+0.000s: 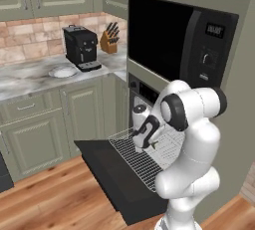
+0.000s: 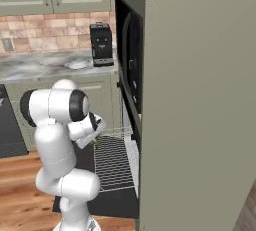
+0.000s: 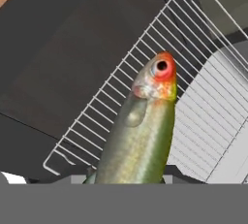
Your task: Place the fish on the bottom rack of the oven, and slide the tray back inside. Close the oven door.
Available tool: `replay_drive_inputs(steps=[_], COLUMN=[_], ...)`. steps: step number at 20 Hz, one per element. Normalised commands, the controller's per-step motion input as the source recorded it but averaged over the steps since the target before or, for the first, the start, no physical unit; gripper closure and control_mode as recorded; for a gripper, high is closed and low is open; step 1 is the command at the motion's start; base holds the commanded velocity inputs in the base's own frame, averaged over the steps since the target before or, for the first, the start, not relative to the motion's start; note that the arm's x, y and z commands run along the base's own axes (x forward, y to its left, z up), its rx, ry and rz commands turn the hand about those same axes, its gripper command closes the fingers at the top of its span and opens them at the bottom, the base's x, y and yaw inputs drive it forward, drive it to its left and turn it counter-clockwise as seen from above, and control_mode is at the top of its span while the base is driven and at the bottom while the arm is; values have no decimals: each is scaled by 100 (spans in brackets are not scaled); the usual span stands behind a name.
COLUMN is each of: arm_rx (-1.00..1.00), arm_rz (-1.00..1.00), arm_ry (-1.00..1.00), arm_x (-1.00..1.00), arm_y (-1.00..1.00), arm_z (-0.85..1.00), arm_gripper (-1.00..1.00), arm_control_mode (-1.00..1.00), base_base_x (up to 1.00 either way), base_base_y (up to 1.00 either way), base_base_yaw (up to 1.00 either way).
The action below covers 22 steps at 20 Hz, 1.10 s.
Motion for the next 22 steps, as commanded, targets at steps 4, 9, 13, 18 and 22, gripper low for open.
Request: replay_drive_inputs(steps=[4, 9, 13, 18, 22], arm_rx=[-1, -1, -1, 0, -1], arm_rz=[-1, -3, -1, -1, -1], arm_ry=[0, 0, 0, 0, 0], arm_x=[1, 18, 31, 35, 33], arm_y=[0, 0, 0, 0, 0], arm_z=[-34, -34, -41, -37, -47], arm_gripper=[100, 100, 100, 100, 100], arm_control_mode=[-100, -100, -100, -100, -100], base_base_x=[0, 0, 0, 0, 0], base_base_y=[0, 0, 0, 0, 0], base_base_yaw=[0, 0, 0, 0, 0])
